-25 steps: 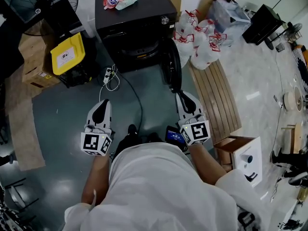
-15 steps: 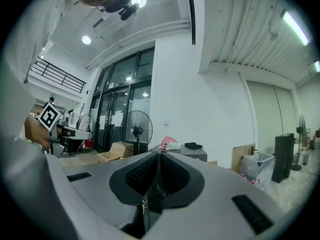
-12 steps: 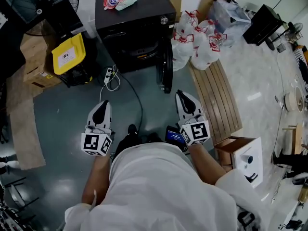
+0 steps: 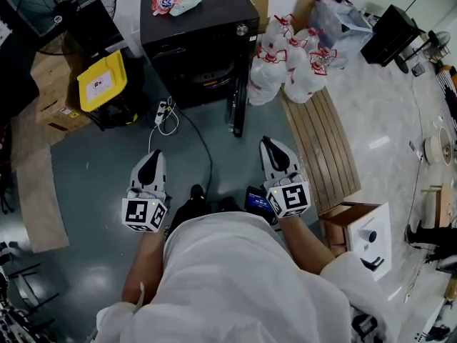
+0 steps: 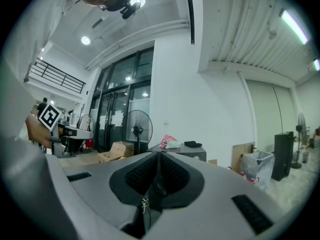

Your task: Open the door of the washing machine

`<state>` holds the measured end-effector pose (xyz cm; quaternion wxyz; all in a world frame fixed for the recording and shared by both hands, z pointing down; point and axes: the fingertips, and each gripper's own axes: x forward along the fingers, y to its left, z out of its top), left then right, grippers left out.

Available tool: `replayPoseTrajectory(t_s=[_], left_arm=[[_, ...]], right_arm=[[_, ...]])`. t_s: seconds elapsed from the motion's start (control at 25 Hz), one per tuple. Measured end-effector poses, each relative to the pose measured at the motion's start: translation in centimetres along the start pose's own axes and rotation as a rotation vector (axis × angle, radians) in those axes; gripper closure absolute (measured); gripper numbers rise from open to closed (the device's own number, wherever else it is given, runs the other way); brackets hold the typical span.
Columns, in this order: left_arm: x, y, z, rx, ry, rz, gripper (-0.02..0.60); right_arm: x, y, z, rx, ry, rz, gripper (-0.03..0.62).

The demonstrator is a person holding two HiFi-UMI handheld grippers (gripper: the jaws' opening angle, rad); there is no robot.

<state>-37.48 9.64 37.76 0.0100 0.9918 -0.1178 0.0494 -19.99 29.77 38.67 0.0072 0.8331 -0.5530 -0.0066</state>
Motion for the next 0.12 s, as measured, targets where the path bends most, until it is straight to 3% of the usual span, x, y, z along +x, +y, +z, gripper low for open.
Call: replayPoseTrajectory(t_s=[0.12], left_arm=[[0.31, -0.04, 0.06, 0.007, -0.002, 0.019, 0.568]], right_arm=[[-0.11, -0.54, -0.08, 0.001, -0.002, -0.004, 0.551]])
